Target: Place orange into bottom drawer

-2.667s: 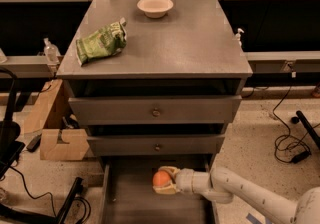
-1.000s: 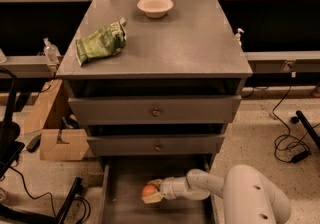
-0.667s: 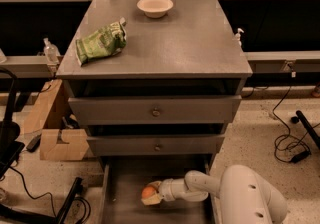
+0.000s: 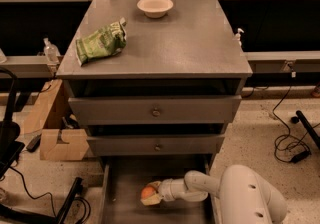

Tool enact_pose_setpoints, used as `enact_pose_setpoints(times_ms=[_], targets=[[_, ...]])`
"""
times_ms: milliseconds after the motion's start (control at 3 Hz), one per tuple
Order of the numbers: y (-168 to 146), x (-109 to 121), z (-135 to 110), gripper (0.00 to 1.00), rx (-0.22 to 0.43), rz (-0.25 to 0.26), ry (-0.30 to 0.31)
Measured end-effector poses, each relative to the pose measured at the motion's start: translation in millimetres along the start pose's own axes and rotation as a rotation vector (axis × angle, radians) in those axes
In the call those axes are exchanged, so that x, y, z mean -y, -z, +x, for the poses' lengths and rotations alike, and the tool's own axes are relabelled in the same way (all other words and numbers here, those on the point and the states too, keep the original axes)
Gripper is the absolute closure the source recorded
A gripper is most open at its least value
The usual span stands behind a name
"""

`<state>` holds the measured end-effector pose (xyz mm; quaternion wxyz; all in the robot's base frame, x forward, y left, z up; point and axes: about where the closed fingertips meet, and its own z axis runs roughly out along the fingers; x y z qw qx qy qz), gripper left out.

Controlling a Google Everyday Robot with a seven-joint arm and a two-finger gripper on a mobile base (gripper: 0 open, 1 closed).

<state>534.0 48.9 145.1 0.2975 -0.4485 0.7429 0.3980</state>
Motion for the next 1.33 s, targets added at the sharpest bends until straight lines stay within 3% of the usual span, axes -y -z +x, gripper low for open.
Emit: enact_pose_setpoints(times_ms=[333,667,1333], targets=[[-2.5,-2.1,0.0,0.28,0.000,-0.005,-0.001],[-4.2,-3.5,0.0,0.05,0.000,-0.008,-0.001],[-5.2,-4.4,0.0,0.00,0.001,-0.010,-0.002]])
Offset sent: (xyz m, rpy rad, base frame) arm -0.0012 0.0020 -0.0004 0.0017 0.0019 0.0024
